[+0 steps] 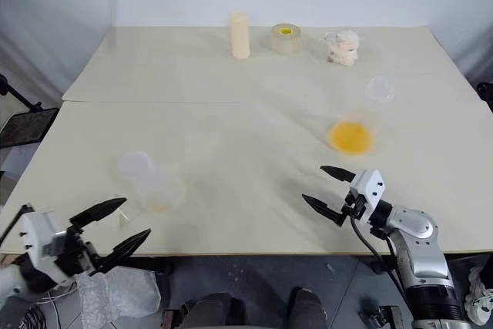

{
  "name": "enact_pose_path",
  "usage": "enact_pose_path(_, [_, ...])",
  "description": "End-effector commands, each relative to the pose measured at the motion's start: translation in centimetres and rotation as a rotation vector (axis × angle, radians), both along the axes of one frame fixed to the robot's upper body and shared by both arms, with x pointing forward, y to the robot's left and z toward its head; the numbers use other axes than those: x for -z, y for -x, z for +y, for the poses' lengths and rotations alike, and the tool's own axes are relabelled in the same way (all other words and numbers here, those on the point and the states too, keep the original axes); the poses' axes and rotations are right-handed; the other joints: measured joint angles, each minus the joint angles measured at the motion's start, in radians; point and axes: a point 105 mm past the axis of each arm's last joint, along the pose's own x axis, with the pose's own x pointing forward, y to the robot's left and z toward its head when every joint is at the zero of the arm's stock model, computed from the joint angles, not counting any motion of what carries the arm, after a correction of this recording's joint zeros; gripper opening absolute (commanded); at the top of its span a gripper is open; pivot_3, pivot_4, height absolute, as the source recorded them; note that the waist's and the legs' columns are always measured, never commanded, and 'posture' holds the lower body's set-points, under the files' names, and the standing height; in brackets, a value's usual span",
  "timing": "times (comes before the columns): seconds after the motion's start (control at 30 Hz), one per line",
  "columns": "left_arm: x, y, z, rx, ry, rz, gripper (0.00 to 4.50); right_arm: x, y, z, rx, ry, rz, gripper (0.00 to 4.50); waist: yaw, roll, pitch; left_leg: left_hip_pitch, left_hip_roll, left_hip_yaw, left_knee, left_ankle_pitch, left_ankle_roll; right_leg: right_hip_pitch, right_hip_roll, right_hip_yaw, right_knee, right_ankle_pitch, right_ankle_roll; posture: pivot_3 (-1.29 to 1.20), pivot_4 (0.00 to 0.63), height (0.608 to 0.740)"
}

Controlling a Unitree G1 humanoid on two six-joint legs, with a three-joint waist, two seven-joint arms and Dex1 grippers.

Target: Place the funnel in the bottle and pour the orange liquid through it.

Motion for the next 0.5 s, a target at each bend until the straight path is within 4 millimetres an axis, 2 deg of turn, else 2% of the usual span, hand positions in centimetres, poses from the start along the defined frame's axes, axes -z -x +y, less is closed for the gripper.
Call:
enact_pose_path(0.03, [-1.2,-0.8,1.5,-0.047,-0.017,-0.057,4.5,-0.6,-0.1,0.3,-0.021,-0.002,-0.036,4.47,0.001,0.0,0.0,0.0,0.0,0.0,0.0,0.0,0.0,0.0,0.0,0.0,0.0,0.0,0.0,0.0,0.15,0.74])
enact_pose_path(0.23, [-2.1,-3.5,1.8,-0.043,-0.045,-0.107,4.5,-0.8,-0.2,0.2,-0.024,-0.004,-0.044,4.47,-0.002,0.0,0.0,0.0,0.0,0.0,0.0,0.0,0.0,0.0,0.0,0.0,0.002,0.0,0.0,0.0,0.15,0.74])
enact_pose_path(0.5, [-2.6,-6.4,-0.2,0.081,-0.029,-0.138,4.5,-0.8,0.1,0.1,-0.001,-0.009,-0.055,4.47,-0.002,0.0,0.0,0.0,0.0,0.001,0.0,0.0,0.0,-0.001,0.0,0.0,0.002,0.0,0.0,0.0,0.15,0.74])
